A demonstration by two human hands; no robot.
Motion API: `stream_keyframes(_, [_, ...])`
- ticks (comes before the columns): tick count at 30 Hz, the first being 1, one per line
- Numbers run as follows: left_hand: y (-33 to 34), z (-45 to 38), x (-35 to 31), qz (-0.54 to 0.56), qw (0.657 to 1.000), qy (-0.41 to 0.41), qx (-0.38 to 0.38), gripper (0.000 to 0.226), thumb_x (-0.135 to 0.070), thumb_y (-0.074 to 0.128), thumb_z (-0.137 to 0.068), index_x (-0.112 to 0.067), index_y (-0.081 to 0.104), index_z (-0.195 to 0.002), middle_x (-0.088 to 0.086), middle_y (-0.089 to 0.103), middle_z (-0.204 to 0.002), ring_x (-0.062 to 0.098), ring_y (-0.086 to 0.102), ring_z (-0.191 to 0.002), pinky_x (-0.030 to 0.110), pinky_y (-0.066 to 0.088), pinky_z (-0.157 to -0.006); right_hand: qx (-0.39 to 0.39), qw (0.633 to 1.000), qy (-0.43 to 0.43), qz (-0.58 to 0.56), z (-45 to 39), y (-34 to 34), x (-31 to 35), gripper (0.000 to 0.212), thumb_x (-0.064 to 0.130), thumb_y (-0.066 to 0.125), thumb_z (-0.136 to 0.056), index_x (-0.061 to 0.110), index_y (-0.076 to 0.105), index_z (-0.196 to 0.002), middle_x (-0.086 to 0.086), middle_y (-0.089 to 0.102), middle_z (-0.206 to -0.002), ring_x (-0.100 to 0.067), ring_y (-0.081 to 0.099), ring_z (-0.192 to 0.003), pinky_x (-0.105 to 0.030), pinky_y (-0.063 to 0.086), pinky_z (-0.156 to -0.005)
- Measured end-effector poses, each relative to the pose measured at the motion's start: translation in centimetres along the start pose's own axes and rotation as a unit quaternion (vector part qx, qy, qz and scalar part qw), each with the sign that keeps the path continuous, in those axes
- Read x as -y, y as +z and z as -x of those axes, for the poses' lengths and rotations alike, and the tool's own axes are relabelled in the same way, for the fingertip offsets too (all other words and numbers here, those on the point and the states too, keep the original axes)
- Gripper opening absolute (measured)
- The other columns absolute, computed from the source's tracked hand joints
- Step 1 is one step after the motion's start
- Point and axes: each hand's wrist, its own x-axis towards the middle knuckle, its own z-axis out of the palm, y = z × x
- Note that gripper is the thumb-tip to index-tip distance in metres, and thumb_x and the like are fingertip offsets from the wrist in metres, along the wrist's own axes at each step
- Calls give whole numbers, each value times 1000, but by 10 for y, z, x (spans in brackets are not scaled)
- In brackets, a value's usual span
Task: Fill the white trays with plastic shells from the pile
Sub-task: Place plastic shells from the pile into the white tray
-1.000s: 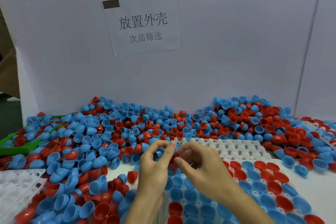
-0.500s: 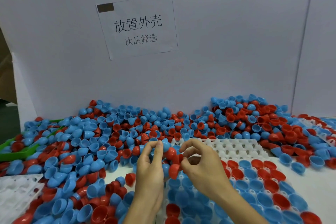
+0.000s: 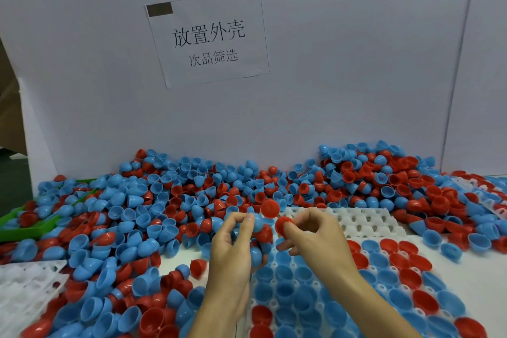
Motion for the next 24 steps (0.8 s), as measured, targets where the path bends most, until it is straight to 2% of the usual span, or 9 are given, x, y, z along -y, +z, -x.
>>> stream_keyframes(5, [0, -1, 4, -4, 1000, -11, 10, 31, -31, 60, -98, -25, 61, -67, 10, 64, -76, 27, 59, -75, 34, 50, -59, 44, 996, 59, -52, 1, 4, -3, 10, 7, 66, -87, 3, 59, -81, -11, 72, -67, -24, 72, -61, -23, 50, -53])
stream_keyframes(7, [-1, 0, 4, -18, 999, -5, 28, 28, -35, 69, -89, -23, 57, -66, 11, 61, -75, 29, 56, -74, 36, 50, -64, 49, 997, 50, -30, 1, 5, -4, 9, 8, 66, -84, 5, 61, -76, -9, 71, -64, -20, 69, -57, -22, 48, -54])
stream_keyframes(10, [-3, 2, 2, -27, 998, 5, 54, 32, -38, 79, -73, -18, 54, -68, 11, 59, -71, 29, 55, -71, 34, 50, -58, 55, 998, 14, 31, 3, 5, -1, 17, 16, 69, -83, 9, 63, -68, -3, 67, -58, -11, 64, -53, -19, 47, -56])
stream_keyframes(12, [-4, 2, 2, -33, 998, 4, 54, 34, -35, 82, -69, -18, 53, -67, 11, 59, -71, 28, 57, -70, 34, 51, -57, 45, 997, -14, 59, 6, 4, 0, 27, 19, 70, -82, 8, 59, -61, -3, 63, -56, -12, 61, -54, -17, 46, -52])
stream_keyframes(13, [-4, 2, 2, -36, 998, 3, 50, 34, -35, 83, -67, -18, 53, -66, 11, 60, -72, 28, 58, -71, 35, 52, -58, 35, 997, -28, 70, 7, 5, 0, 28, 19, 71, -82, 5, 57, -62, -7, 63, -58, -17, 61, -56, -21, 48, -52])
stream_keyframes(15, [-3, 2, 2, -39, 998, 4, 48, 33, -34, 83, -66, -21, 54, -63, 10, 61, -72, 28, 60, -71, 36, 53, -59, 14, 994, -57, 90, 8, 6, 1, 24, 19, 71, -82, 3, 60, -67, -10, 67, -65, -26, 65, -63, -31, 54, -60])
stream_keyframes(16, [-2, 3, 1, -39, 998, 6, 52, 32, -34, 83, -66, -22, 53, -61, 10, 63, -71, 28, 61, -71, 36, 52, -59, 3, 993, -73, 93, 9, 6, 1, 20, 18, 72, -82, 7, 63, -68, -7, 68, -67, -24, 67, -66, -31, 56, -62])
stream_keyframes(19, [1, 4, 1, -37, 997, 9, 61, 30, -32, 81, -66, -27, 54, -55, 7, 65, -69, 24, 66, -69, 35, 51, -60, -27, 993, -101, 61, 11, 8, 1, 16, 10, 76, -81, 20, 65, -79, 3, 70, -73, -14, 69, -66, -22, 57, -62])
stream_keyframes(24, [-2, 2, 2, 14, 999, -24, 43, 35, -29, 83, -66, -20, 50, -61, 11, 61, -74, 25, 61, -72, 38, 51, -63, -4, 992, -125, 19, 10, 8, -1, 44, 3, 71, -86, 31, 48, -109, 8, 73, -74, -10, 73, -66, -15, 56, -64])
